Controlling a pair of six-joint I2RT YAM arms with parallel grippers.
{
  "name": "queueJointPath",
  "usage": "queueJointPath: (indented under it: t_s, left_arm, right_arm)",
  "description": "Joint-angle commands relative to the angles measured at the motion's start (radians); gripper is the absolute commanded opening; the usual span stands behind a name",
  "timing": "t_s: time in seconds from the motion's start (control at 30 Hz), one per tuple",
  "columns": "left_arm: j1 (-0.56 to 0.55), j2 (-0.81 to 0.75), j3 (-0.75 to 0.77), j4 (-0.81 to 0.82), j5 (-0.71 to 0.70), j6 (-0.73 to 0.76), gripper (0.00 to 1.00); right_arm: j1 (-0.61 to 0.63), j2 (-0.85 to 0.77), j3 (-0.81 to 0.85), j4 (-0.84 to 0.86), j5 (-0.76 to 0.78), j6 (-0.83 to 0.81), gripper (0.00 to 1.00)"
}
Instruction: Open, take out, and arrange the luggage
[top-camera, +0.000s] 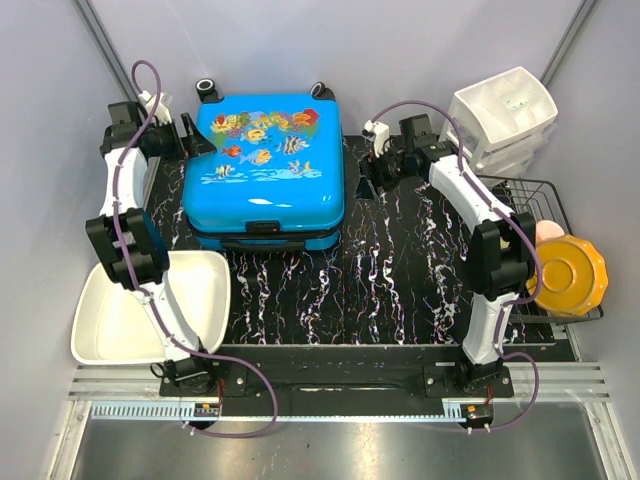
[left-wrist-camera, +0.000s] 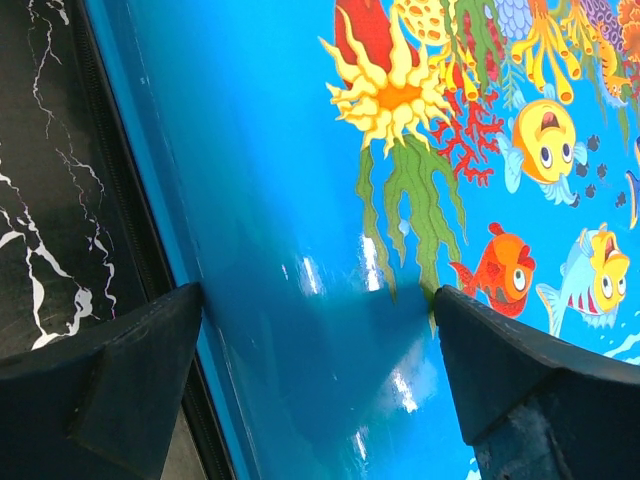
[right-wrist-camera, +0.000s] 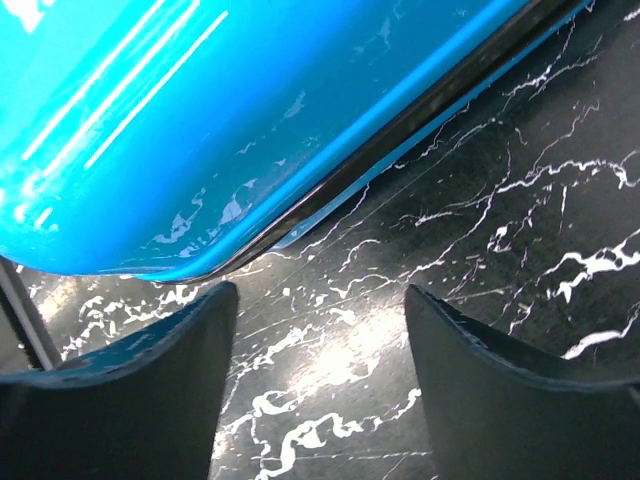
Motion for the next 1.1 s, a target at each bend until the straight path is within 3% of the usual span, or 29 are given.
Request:
queueJointPath:
  t_s: [0.0,0.07,0.23,0.5,0.7,0.77,0.87,1.07]
  left_arm:
    - [-0.053,0.123,0.003,-0.252,0.046,0.025,0.99]
    - [-0.051,0.164,0.079,-0.258,0.037,0.044,0.99]
    - [-0.125,0.27,0.227,-0.263,0.064,0.065,0.99]
    - [-0.378,0.349,0.172,-0.268,0.106,0.134,0.95]
    - [-0.473,0.356,0.191,-0.266,0.109,0.154,0.95]
    - [-0.461,0.353,0.25,-0.268,0.08,0.136,0.98]
    - [-0.352,0.295,0.297,-0.228,0.057,0.07,0.99]
    - [-0.122,0.041,0.11,-0.205,0.014,0.076,0.99]
  right_arm:
    - [0.0,0.011,-0.062,0.166,-0.056,-0.098,0.7]
    - [0.0,0.019,-0.082,0.199,-0.097,-0.145,0.62]
    - [0.0,0.006,-0.176,0.249,-0.146,-0.303,0.56]
    - [-0.005,-0.066,-0.355,0.288,-0.11,-0.54,0.54]
    - [-0.006,-0.193,-0.516,0.286,-0.097,-0.685,0.54]
    - [-0.005,-0.216,-0.533,0.288,-0.123,-0.702,0.54]
    - [-0.002,-0.222,-0.547,0.306,-0.18,-0.673,0.54]
    - [0.102,-0.207,-0.549,0.413,-0.203,-0.537,0.53]
